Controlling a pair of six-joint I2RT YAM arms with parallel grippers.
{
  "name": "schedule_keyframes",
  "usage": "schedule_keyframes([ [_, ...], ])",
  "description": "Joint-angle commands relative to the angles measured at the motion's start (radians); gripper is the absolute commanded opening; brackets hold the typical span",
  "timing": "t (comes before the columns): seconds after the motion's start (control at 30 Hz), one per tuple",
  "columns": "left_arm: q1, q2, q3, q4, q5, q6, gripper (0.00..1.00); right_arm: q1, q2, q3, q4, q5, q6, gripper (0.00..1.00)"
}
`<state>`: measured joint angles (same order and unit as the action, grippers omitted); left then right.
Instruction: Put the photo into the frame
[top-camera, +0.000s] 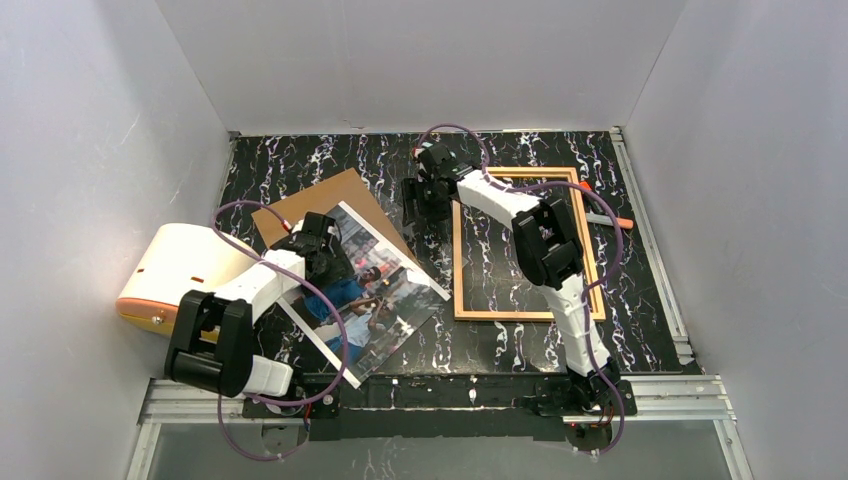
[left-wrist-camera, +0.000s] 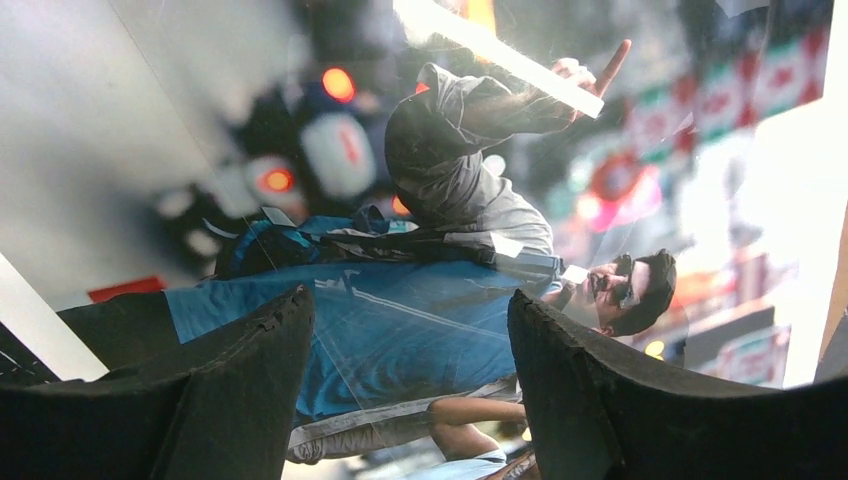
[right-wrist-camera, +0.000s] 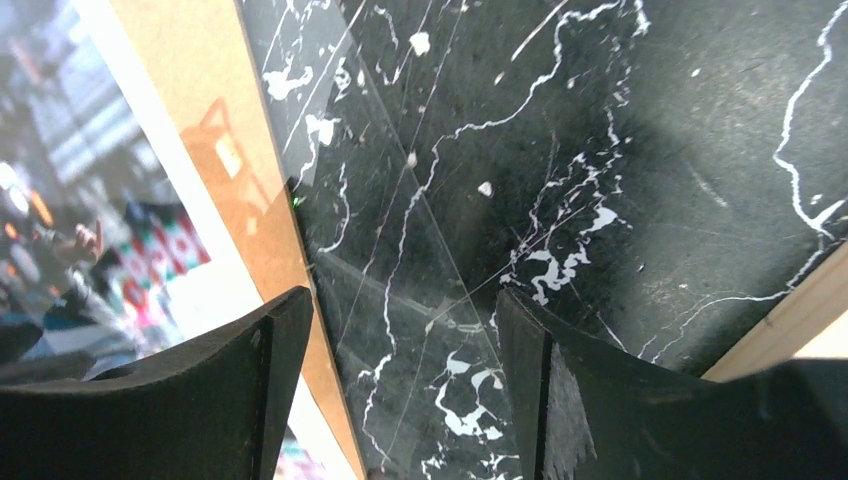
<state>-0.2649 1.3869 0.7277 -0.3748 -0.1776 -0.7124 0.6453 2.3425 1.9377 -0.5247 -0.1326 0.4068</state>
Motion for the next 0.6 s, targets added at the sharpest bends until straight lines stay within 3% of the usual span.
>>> schedule_keyframes([
  [0.0, 0.007, 0.006, 0.053, -0.037, -0.02, 0.024, 0.7, -0.023, 0.049, -0.045, -0.181, -0.189, -0.085, 0.77],
  [0.17, 0.006, 0.013, 0.099, -0.025, 0.022, 0.051, 0.74, -0.044, 0.064, -0.062, -0.227, -0.364, -0.14, 0.77],
  [0.27, 0.006, 0.041, 0.117, -0.051, -0.027, 0.06, 0.74, -0.045, 0.068, -0.07, -0.23, -0.468, -0.148, 0.77],
  [0.57, 0.01, 0.133, 0.115, -0.093, -0.113, 0.088, 0.69, -0.044, 0.005, -0.162, -0.148, -0.548, -0.112, 0.77],
])
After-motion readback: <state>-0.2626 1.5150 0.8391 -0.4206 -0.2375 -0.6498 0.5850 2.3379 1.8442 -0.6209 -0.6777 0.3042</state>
